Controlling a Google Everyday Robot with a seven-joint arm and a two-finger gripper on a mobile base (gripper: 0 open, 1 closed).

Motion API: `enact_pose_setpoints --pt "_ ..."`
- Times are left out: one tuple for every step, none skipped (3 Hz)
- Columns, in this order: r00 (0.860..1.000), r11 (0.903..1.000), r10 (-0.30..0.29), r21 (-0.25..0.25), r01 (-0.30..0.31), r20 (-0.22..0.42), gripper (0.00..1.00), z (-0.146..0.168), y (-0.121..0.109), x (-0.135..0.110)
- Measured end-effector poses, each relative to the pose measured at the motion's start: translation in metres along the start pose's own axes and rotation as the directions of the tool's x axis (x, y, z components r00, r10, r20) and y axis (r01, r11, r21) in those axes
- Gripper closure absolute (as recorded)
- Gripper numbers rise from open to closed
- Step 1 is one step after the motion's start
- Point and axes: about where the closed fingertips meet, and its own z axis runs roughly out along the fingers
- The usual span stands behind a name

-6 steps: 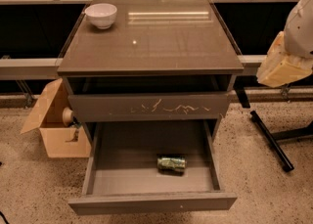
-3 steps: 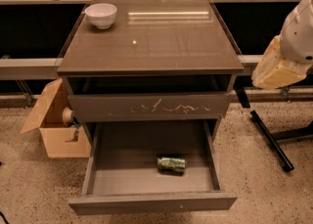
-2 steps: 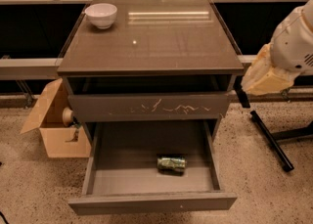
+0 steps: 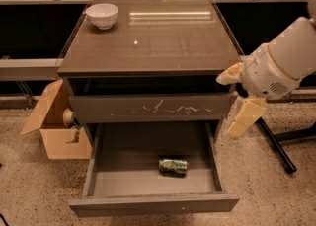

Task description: Pick green can from middle drawer and place on counter

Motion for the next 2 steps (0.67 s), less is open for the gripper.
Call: enact_pose_setpoints --pt "0.999 0.9979 0.016 -0.063 -0.013 0.042 0.0 0.0625 -0.0006 0.0014" --pt "0.999 0.9979 0.016 -0.063 -0.013 0.042 0.0 0.0626 -0.0006 0.0014"
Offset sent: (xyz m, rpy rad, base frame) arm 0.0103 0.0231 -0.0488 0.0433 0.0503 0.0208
